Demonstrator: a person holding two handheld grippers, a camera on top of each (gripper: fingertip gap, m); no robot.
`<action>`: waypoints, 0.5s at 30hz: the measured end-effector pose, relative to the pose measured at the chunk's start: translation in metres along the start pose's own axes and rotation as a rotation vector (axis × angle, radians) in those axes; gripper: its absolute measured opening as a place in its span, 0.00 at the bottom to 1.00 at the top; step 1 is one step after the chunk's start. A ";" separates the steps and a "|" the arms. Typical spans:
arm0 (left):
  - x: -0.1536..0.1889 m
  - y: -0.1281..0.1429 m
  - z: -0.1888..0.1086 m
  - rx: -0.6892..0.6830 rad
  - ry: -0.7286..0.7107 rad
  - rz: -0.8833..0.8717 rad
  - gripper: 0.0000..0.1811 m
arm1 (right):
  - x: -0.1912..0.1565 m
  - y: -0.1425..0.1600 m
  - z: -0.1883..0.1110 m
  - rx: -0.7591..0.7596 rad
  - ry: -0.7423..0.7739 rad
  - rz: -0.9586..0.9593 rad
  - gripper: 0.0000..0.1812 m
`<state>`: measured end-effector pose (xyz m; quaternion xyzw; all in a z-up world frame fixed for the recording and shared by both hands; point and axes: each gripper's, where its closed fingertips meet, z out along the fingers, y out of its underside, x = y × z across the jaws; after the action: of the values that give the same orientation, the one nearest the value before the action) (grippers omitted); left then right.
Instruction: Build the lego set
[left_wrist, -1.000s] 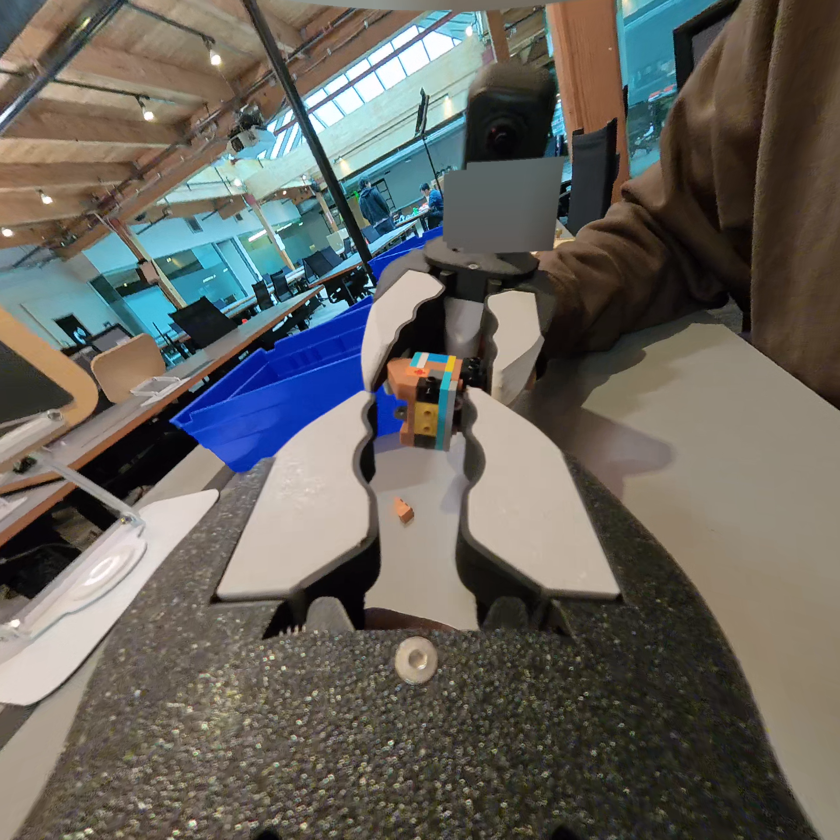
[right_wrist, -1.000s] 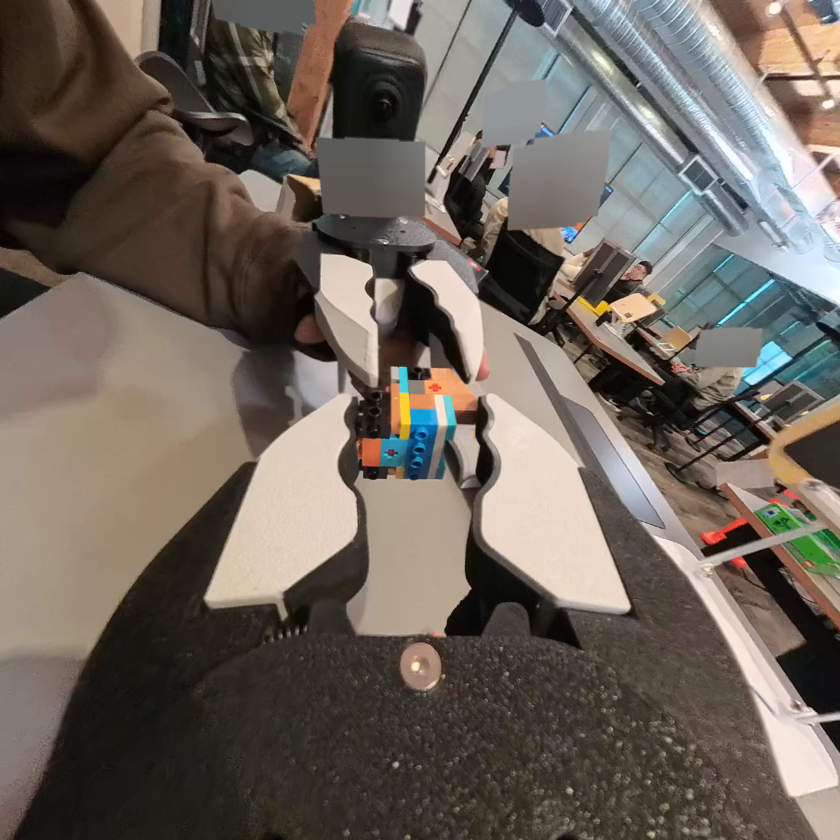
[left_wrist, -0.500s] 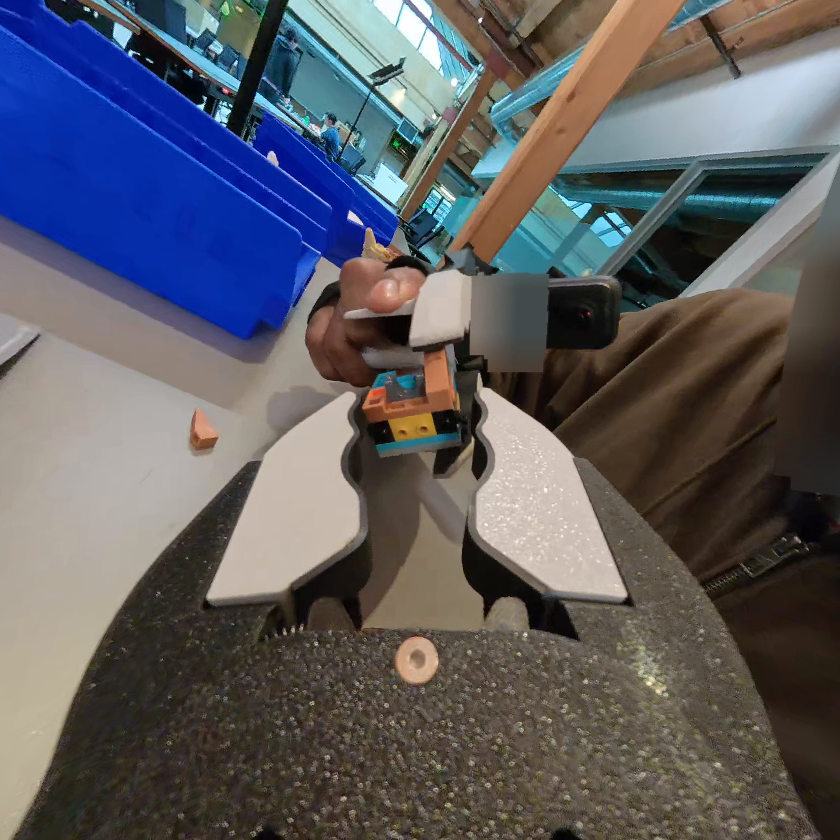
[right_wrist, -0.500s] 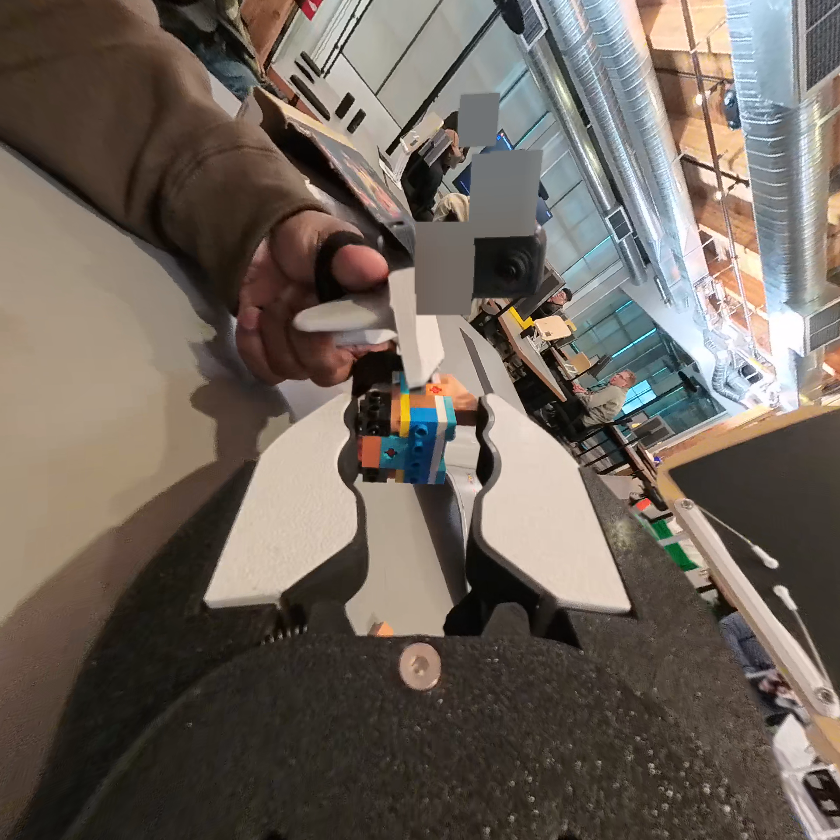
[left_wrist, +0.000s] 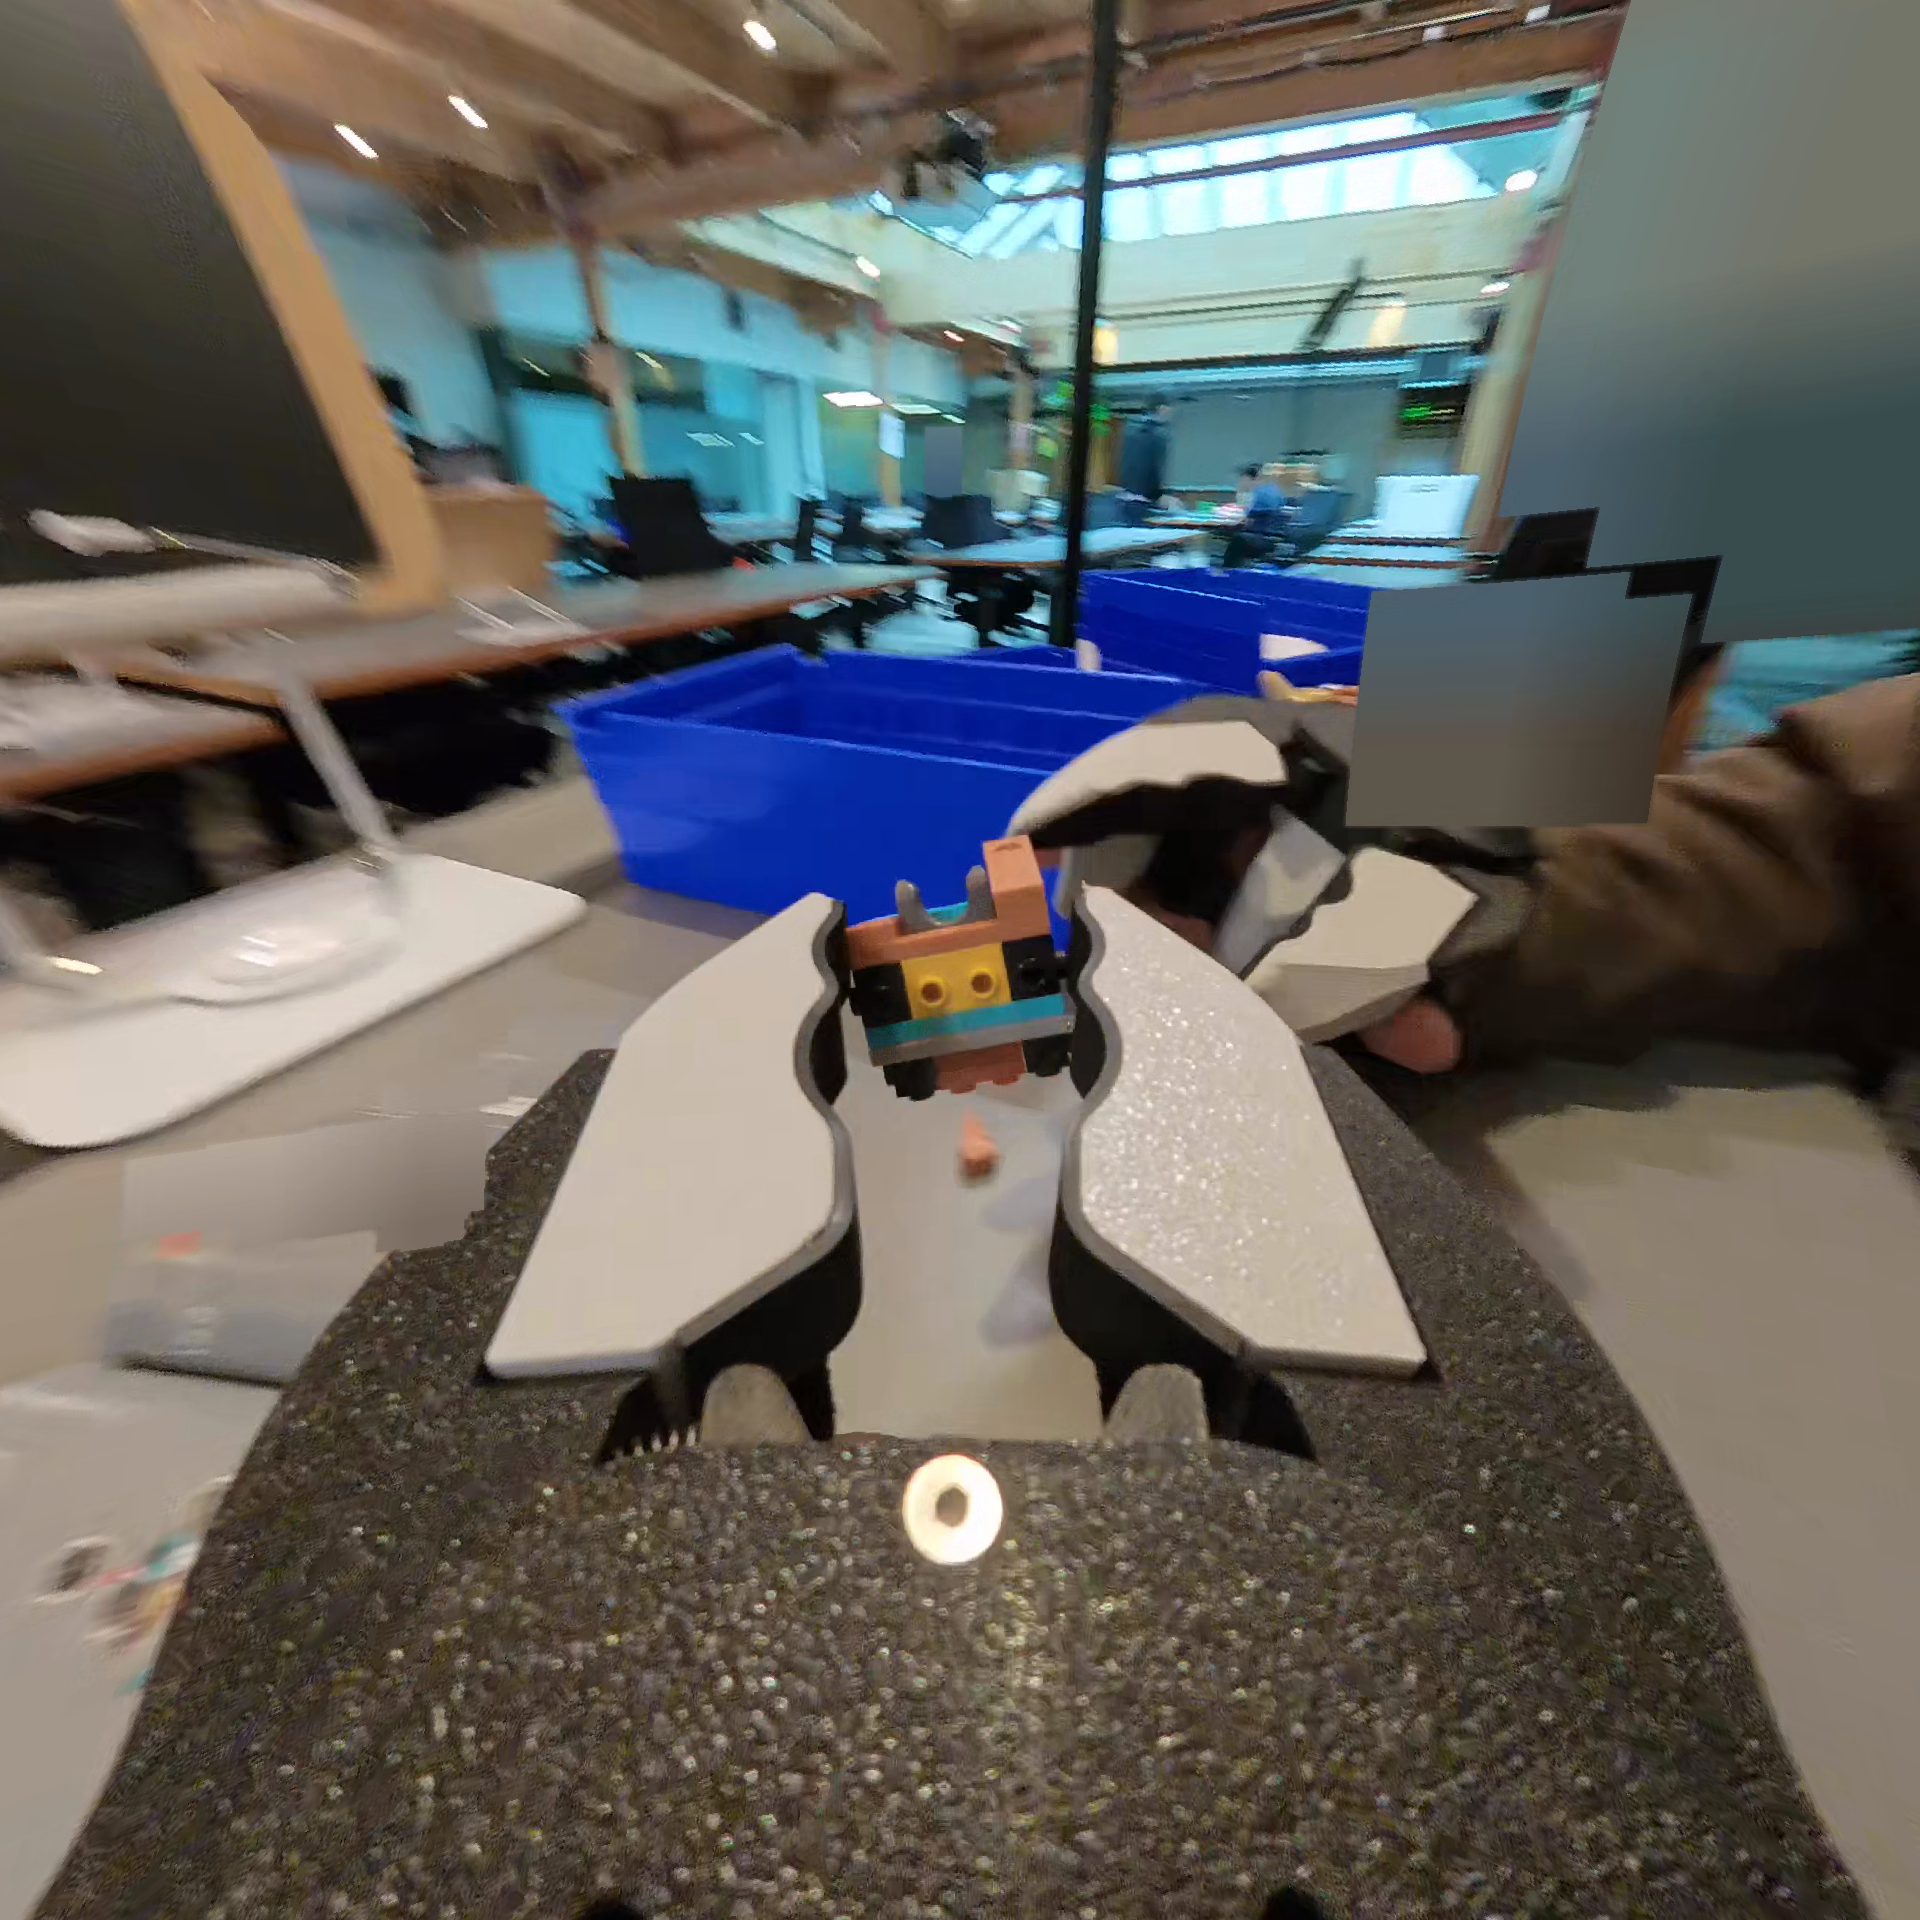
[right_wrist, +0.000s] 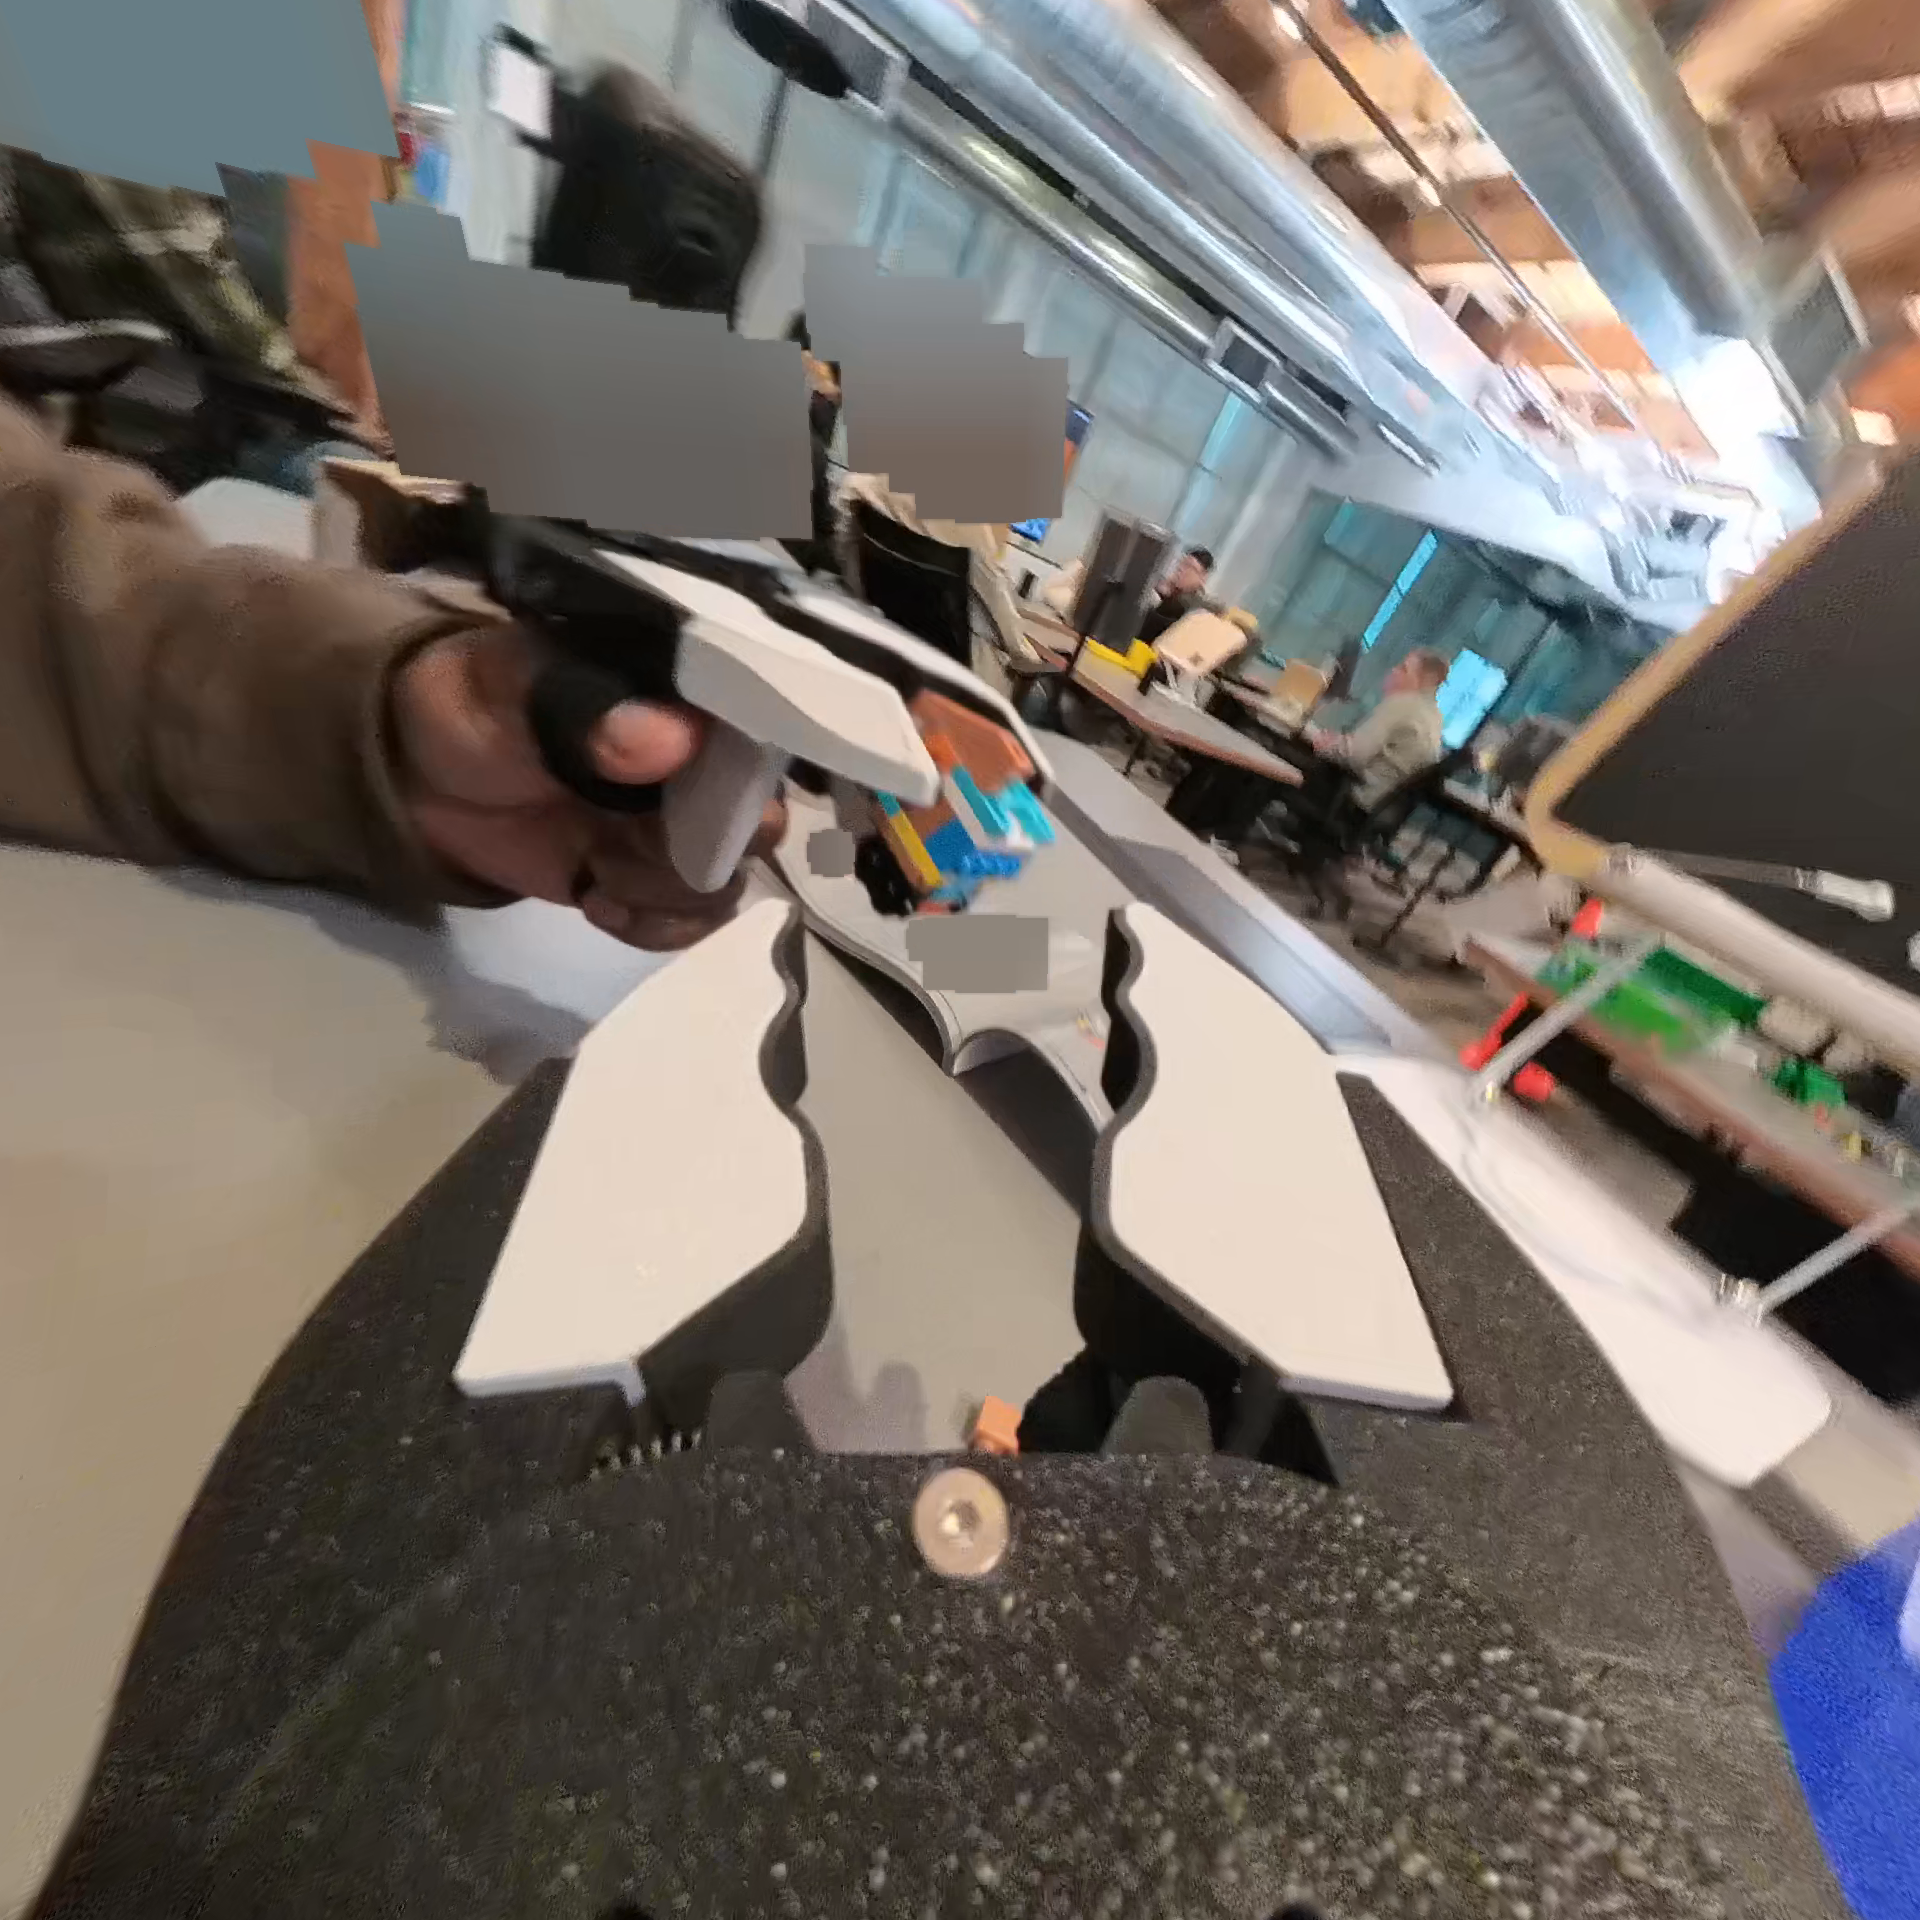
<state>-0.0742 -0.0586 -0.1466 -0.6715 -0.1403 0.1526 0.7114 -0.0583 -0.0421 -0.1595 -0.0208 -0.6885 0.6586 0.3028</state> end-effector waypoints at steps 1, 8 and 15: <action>-0.004 -0.004 -0.002 0.020 -0.048 0.046 0.22 | 0.004 0.004 0.001 -0.025 0.035 0.043 0.30; 0.001 -0.012 0.000 0.097 -0.187 0.226 0.22 | 0.001 0.015 0.017 -0.108 0.132 0.196 0.30; 0.015 -0.005 0.011 0.095 -0.161 0.231 0.22 | 0.000 0.011 0.016 -0.077 0.132 0.224 0.25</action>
<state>-0.0650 -0.0428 -0.1408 -0.6345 -0.1115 0.2934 0.7064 -0.0694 -0.0546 -0.1684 -0.1524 -0.6852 0.6586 0.2710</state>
